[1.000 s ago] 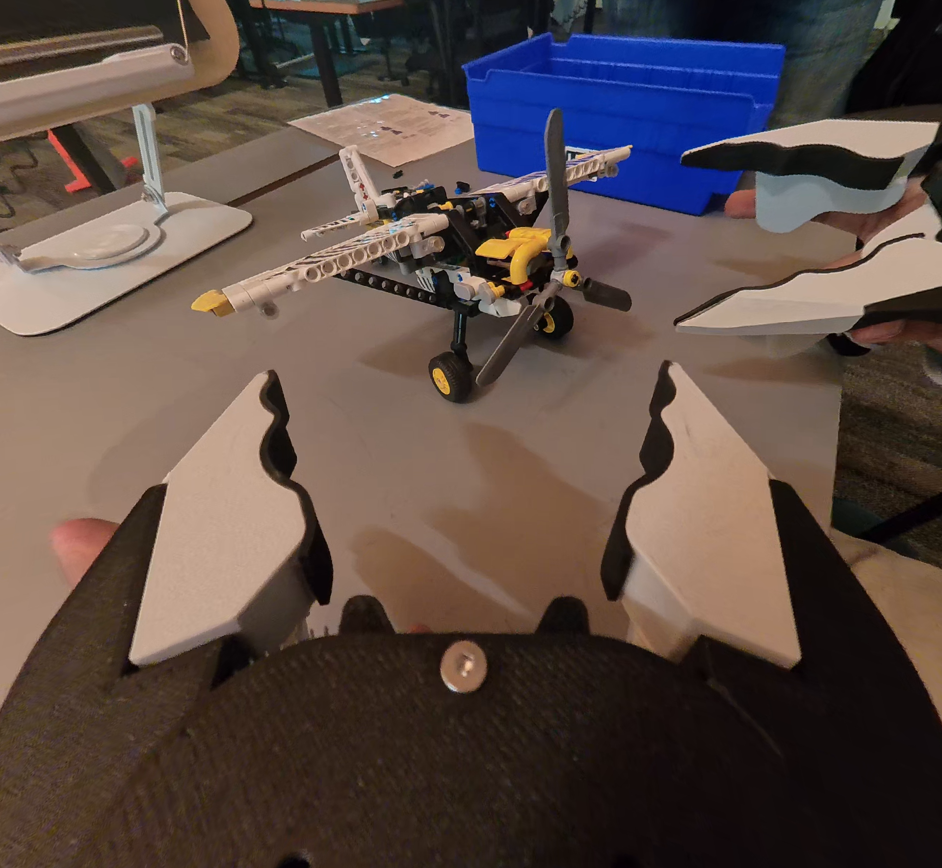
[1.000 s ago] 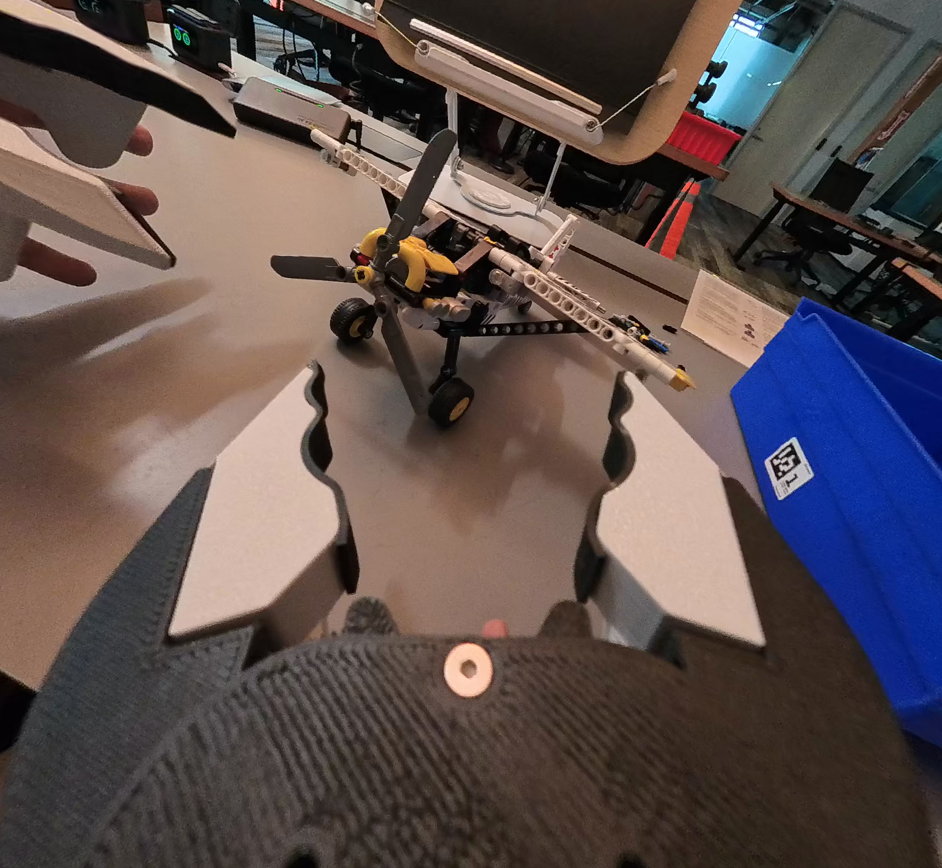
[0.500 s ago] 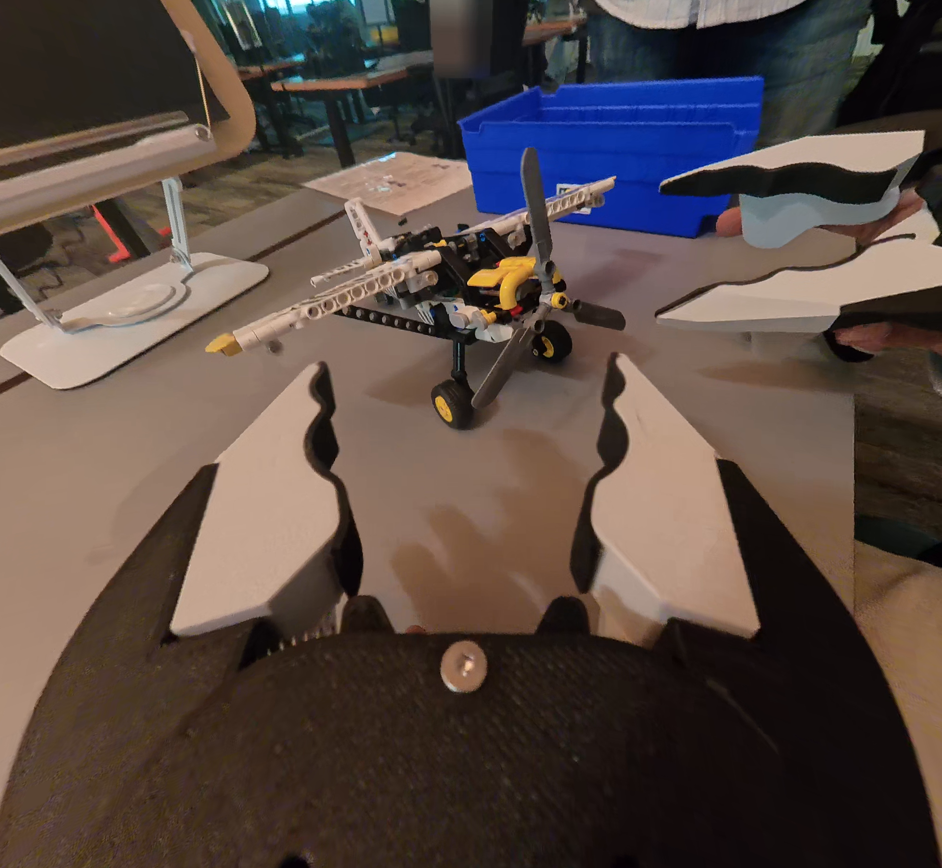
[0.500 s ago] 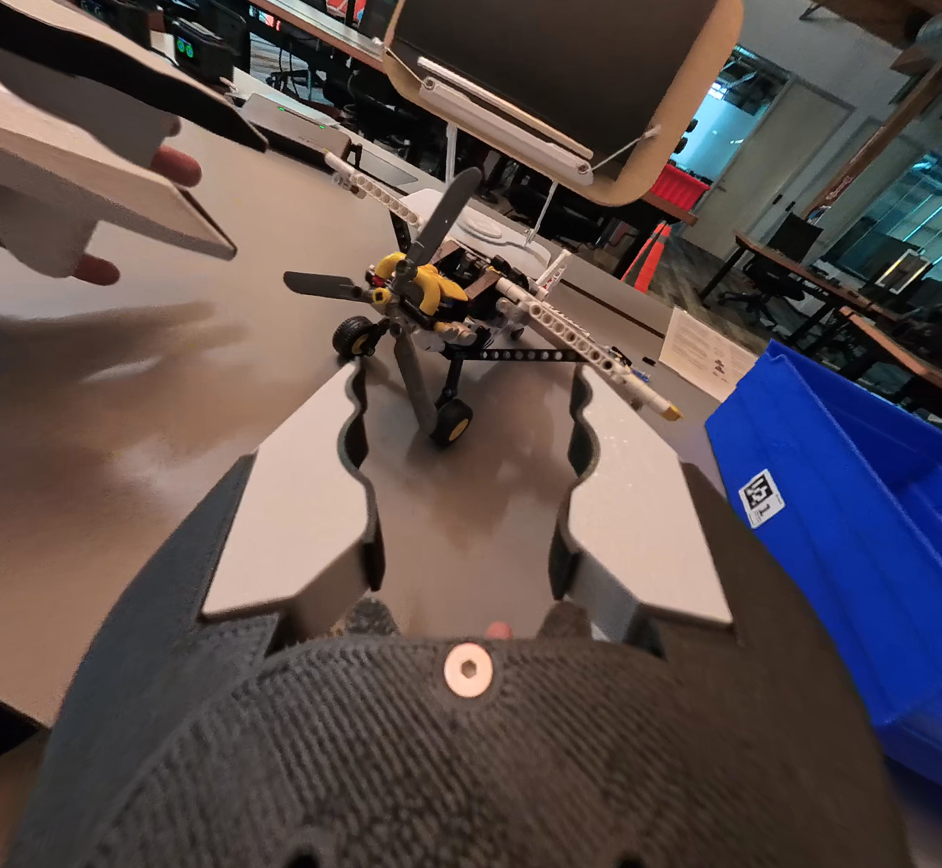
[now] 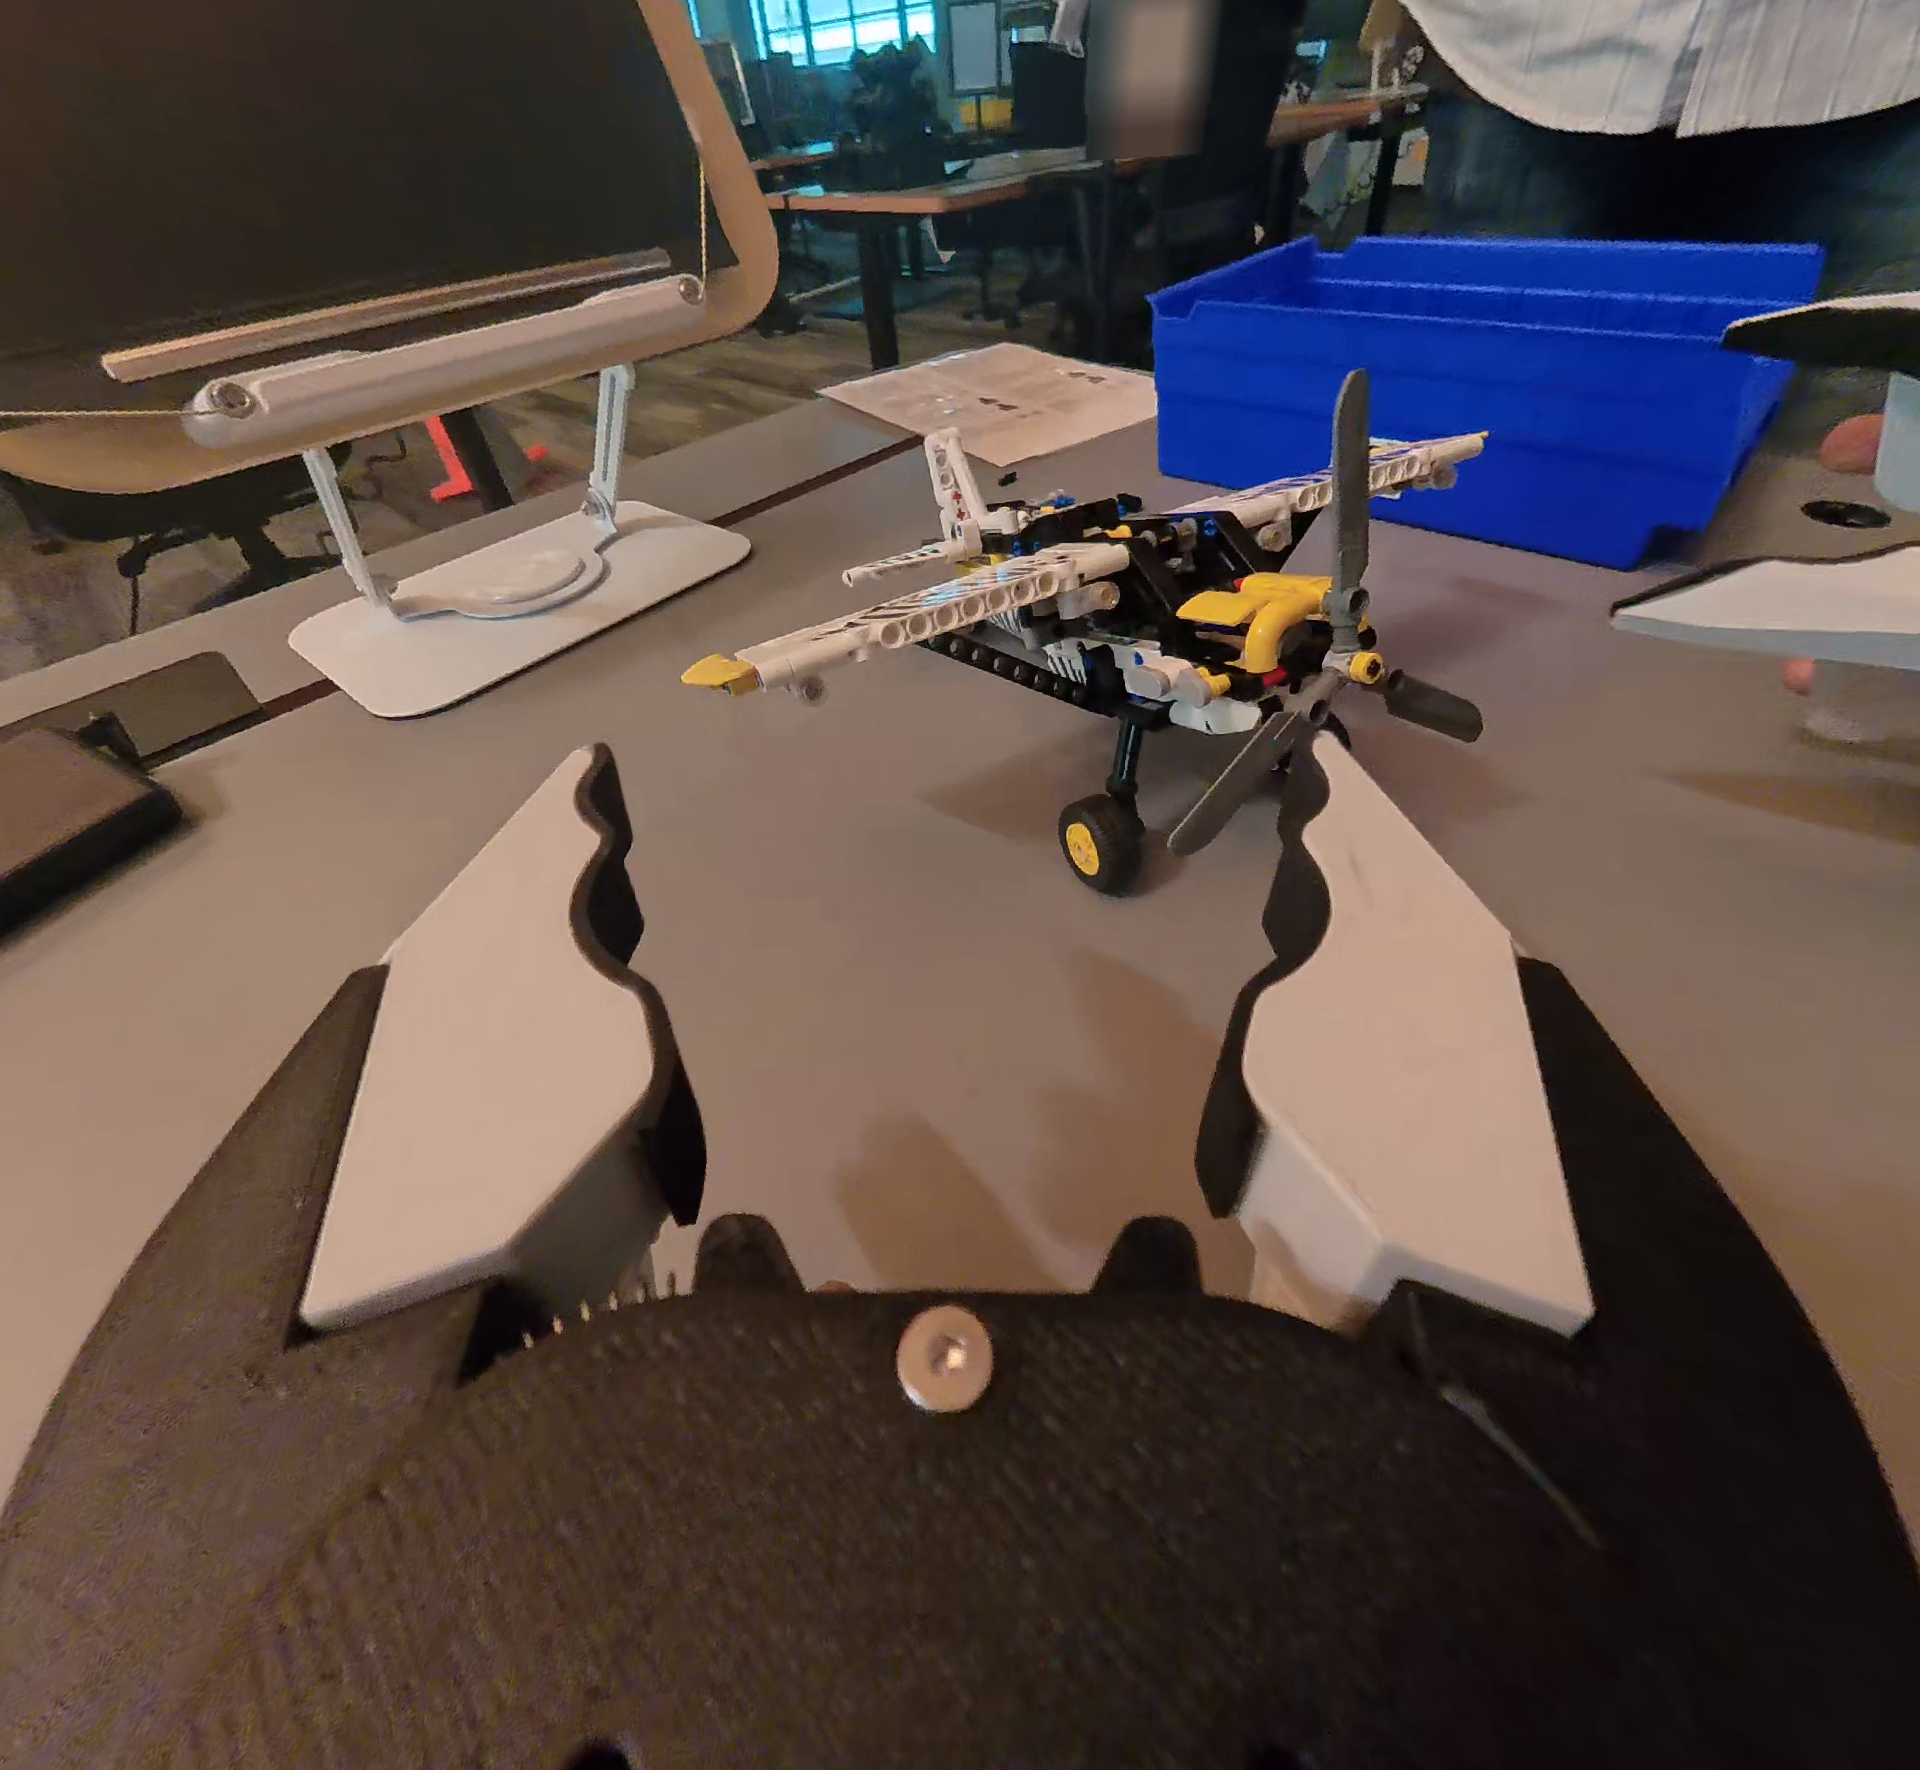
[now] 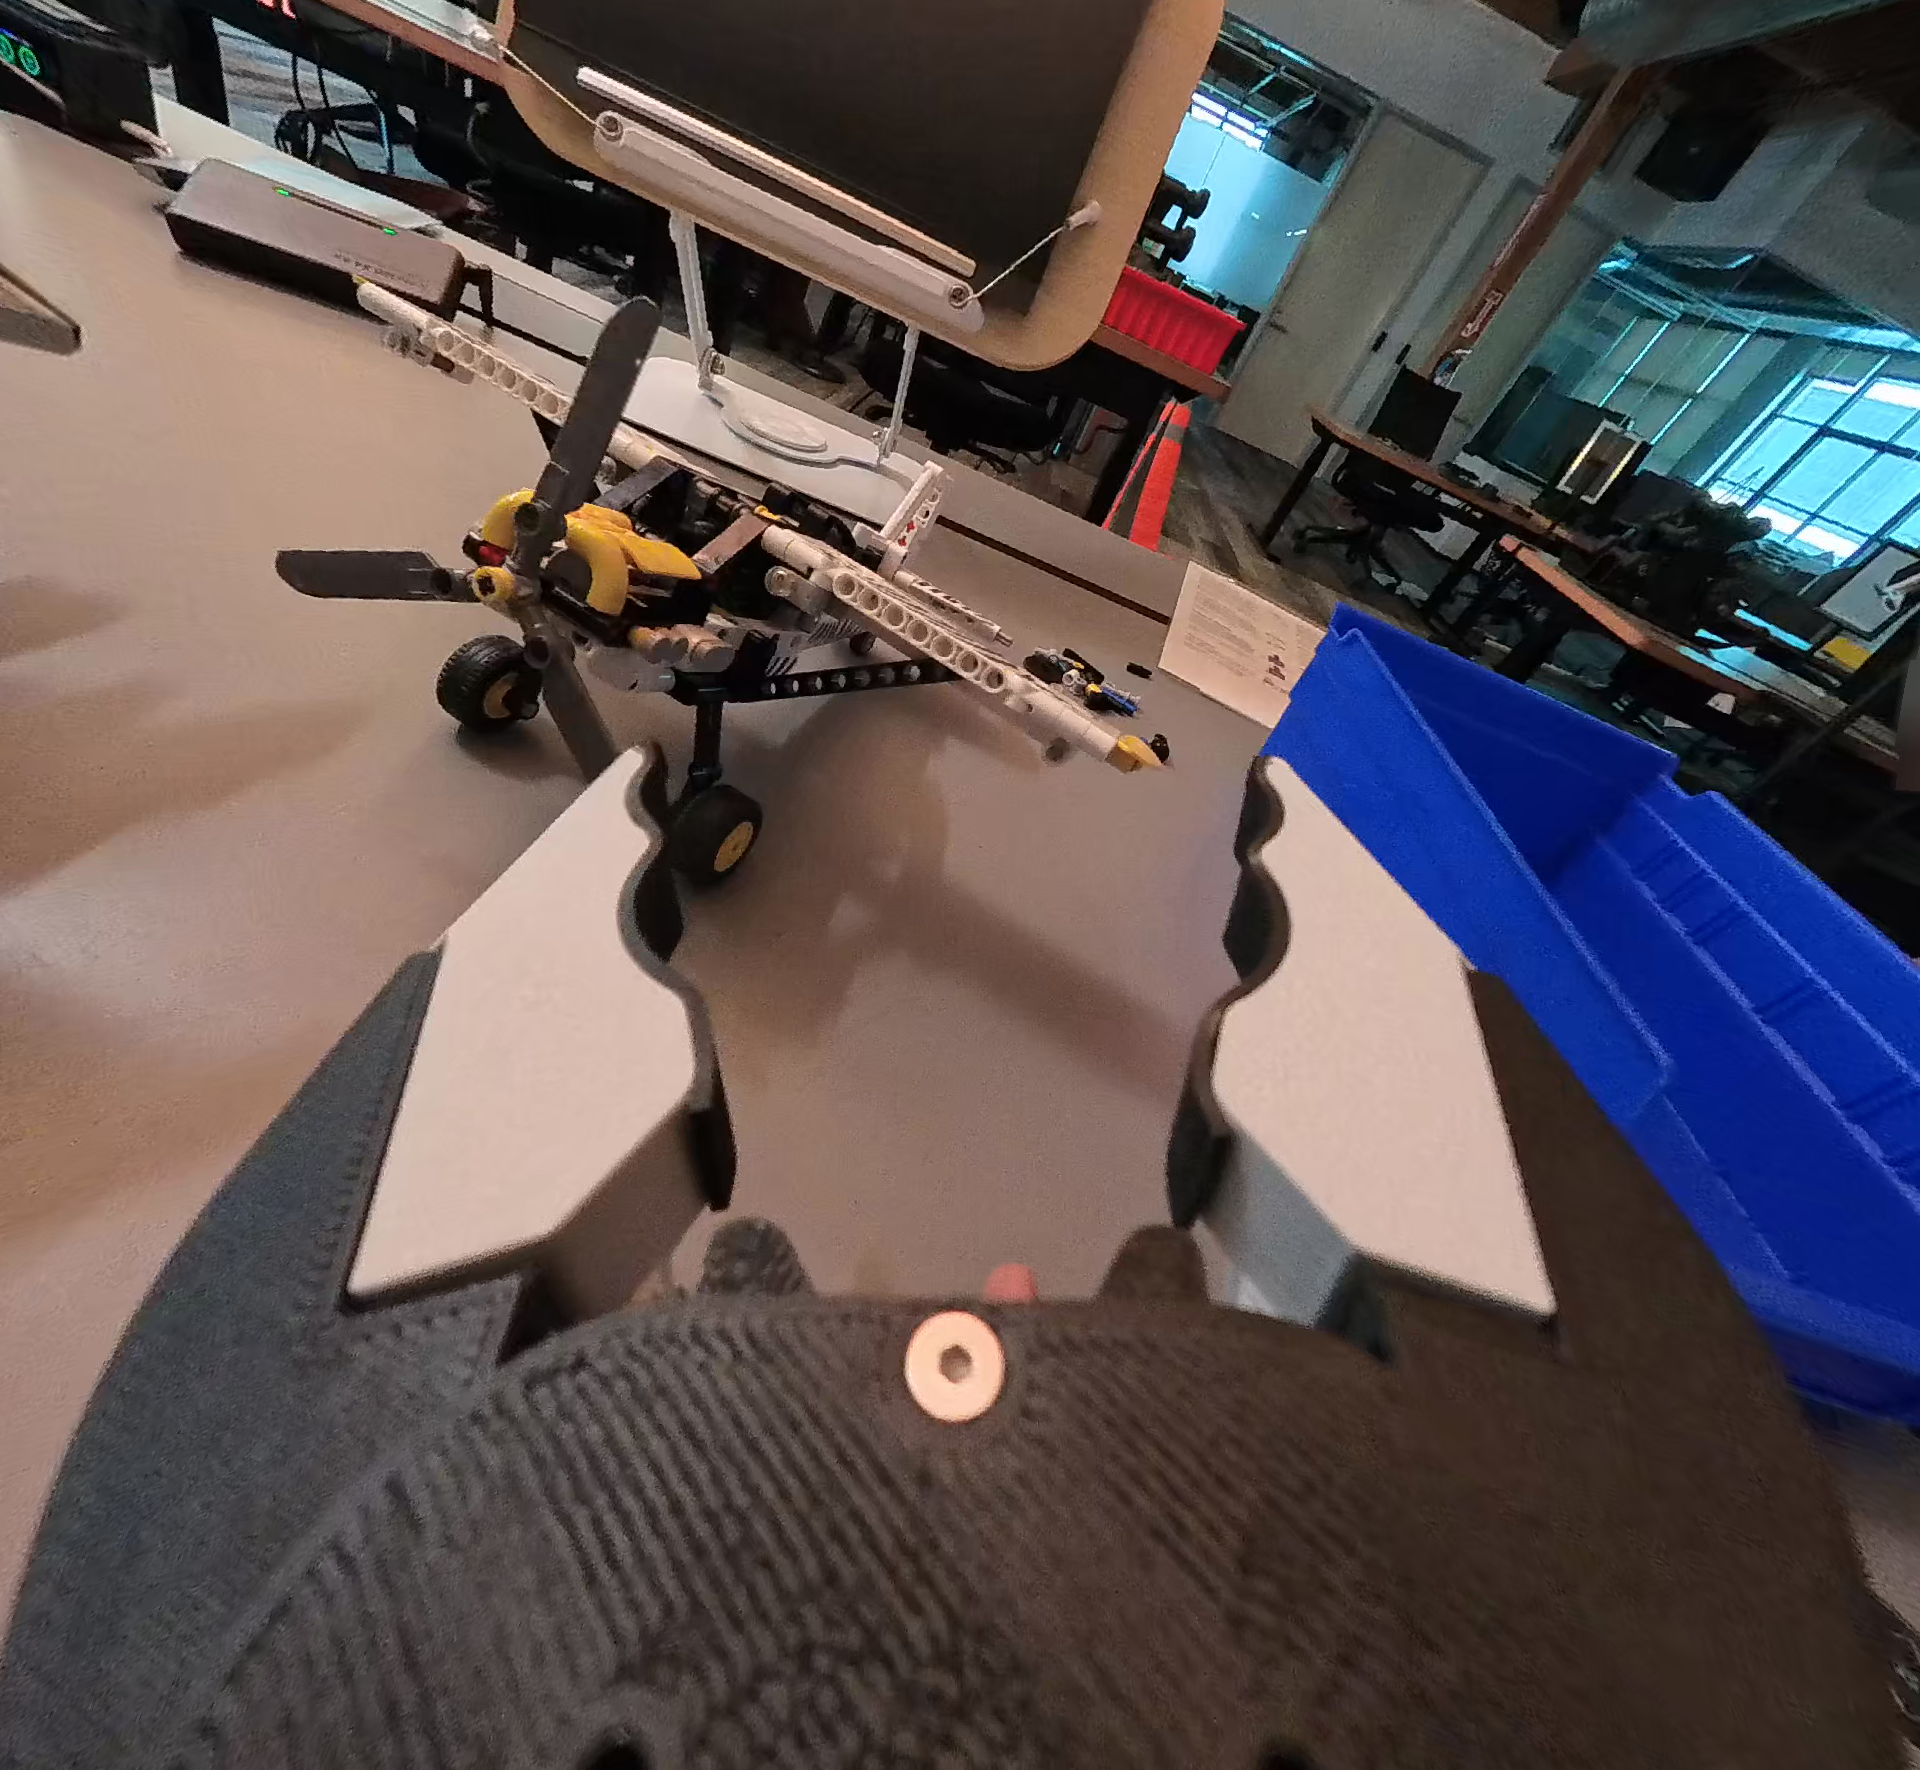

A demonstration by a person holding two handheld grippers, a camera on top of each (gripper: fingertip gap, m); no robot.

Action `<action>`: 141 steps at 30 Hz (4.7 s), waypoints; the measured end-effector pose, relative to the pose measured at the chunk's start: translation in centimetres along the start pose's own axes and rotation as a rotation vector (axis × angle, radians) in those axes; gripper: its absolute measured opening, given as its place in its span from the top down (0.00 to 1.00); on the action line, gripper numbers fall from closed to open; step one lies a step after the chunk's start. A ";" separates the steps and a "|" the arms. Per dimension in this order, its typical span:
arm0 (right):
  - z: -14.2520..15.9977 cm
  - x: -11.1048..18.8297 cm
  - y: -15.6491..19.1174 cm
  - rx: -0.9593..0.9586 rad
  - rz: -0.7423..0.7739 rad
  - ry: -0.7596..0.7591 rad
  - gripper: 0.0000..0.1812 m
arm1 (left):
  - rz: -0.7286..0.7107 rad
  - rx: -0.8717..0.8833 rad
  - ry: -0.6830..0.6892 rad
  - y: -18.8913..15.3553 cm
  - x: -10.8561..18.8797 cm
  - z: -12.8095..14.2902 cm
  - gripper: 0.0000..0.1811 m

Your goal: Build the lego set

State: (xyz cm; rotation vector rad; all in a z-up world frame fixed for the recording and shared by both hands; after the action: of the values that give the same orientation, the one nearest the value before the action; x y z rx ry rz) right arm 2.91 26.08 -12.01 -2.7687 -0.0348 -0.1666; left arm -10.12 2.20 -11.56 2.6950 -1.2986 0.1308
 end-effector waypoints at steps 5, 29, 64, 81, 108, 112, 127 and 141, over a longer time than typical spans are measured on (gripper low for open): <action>0.1 -0.3 0.5 -0.002 -0.028 0.010 0.38 | 0.026 0.012 0.019 -0.3 -0.1 0.3 0.29; -0.8 0.9 0.3 -0.167 -0.184 -0.120 0.60 | 0.333 0.208 0.203 -2.8 -0.2 1.5 0.46; 0.3 0.5 0.3 -0.088 -0.131 -0.049 0.52 | 0.357 0.157 0.219 -3.5 -0.4 2.2 0.47; 0.0 0.5 0.6 -0.084 -0.139 -0.051 0.51 | 0.350 0.159 0.221 -3.4 -0.5 2.2 0.47; -2.8 -1.2 5.5 -0.047 -0.273 -0.109 0.68 | 0.534 0.385 0.033 -6.6 0.5 -1.1 0.55; -3.2 -2.2 3.0 0.021 -0.201 -0.061 0.59 | 0.458 0.279 0.082 -6.4 0.2 -0.9 0.42; -1.6 -1.0 5.6 -0.038 -0.314 -0.025 0.47 | 0.222 0.339 -0.010 2.8 2.4 -2.2 0.42; -1.7 -1.3 2.9 -0.033 -0.231 -0.021 0.44 | 0.332 0.078 0.188 -4.9 0.5 1.2 0.36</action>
State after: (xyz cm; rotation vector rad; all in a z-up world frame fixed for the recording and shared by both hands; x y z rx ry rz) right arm 1.54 22.75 -11.65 -2.7928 -0.3605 -0.1985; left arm -5.98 4.67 -13.09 2.4300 -1.6959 0.4675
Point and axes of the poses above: each gripper's, where its closed fingertips meet, x back along the fingers, z out of its underside, y = z × x across the jaws, the point moved 7 cm from there along x, back along the fingers, and after that the axes turned 6 degrees about -z, right-handed, at the moved point
